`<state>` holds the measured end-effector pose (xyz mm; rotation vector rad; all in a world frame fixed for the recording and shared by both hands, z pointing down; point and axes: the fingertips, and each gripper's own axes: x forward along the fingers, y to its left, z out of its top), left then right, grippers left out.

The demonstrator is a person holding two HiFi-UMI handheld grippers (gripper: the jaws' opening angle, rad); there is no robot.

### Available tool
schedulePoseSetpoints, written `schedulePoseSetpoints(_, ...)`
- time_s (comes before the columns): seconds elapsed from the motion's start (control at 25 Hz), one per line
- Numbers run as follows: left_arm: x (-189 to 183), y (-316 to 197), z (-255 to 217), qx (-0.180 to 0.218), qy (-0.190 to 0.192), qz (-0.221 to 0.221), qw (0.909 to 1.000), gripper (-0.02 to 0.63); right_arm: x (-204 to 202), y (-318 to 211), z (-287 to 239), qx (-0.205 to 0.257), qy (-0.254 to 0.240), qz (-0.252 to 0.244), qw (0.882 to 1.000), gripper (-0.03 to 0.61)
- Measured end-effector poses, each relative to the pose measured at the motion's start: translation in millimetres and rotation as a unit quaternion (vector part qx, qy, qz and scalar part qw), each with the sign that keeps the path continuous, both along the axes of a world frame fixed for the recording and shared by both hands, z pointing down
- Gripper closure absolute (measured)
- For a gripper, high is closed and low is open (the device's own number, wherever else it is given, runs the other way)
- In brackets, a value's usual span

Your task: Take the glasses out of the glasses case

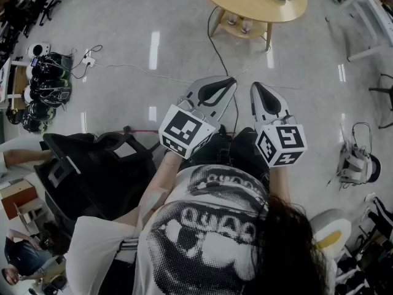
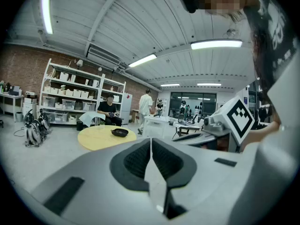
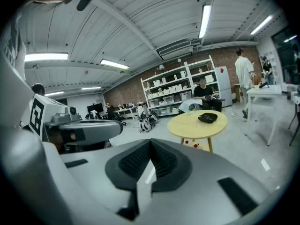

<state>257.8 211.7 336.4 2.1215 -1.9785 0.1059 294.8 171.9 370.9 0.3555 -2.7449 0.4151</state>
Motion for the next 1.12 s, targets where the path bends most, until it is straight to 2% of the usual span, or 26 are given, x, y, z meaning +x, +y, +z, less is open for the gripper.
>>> schedulePoseSetpoints(0.24,-11.7,-2.5,1.9,0.001,0.006,-0.003,1.0000,0.592,-12.1,-6.0,1.1,-0.001,-0.001,0.001,1.000,0.583)
schedulePoseSetpoints(0.56,-55.9,-55.9,17.3,-0.015,0.016,-0.015,0.9996,0.592,-57.1,-71.6,13.6,-0.016,-0.007,0.002,1.000,0.581)
schedulePoseSetpoints(0.84,-104.9,-144.4,35.3,-0.034,0.020,-0.034,0.9986,0.592,-111.3,-178.2,19.5,-0.011,-0.011,-0.007,1.000,0.581)
schedulePoseSetpoints(1.12,-154.2,-258.7,18.5,-0.047,0.018,-0.040,0.9979,0.592,-163.3,-296.4,21.9,-0.036,-0.001,-0.016,0.999,0.580)
